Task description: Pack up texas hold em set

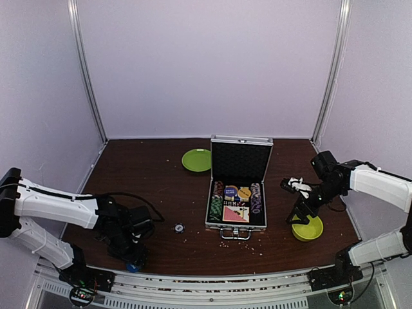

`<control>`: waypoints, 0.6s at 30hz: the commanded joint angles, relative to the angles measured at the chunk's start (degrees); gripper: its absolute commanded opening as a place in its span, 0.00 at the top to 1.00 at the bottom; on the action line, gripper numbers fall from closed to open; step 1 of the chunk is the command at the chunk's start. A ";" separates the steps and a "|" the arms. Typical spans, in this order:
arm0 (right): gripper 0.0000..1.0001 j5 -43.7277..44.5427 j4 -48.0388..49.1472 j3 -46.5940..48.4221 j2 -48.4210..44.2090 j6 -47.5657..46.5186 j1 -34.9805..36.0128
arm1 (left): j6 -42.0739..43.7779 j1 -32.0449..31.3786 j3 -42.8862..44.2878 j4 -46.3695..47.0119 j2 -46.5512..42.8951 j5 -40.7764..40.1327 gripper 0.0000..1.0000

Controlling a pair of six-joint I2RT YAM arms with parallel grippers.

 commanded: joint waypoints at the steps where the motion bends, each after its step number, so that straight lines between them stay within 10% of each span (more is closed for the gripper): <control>1: 0.12 0.22 -0.36 1.42 0.16 -0.44 -0.27 | -1.49 -0.18 -1.12 1.88 1.28 1.19 0.28; 18: 0.11 0.22 -0.56 1.54 0.90 -0.60 -0.22 | -5.11 -6.42 -0.87 -0.09 5.75 1.51 0.33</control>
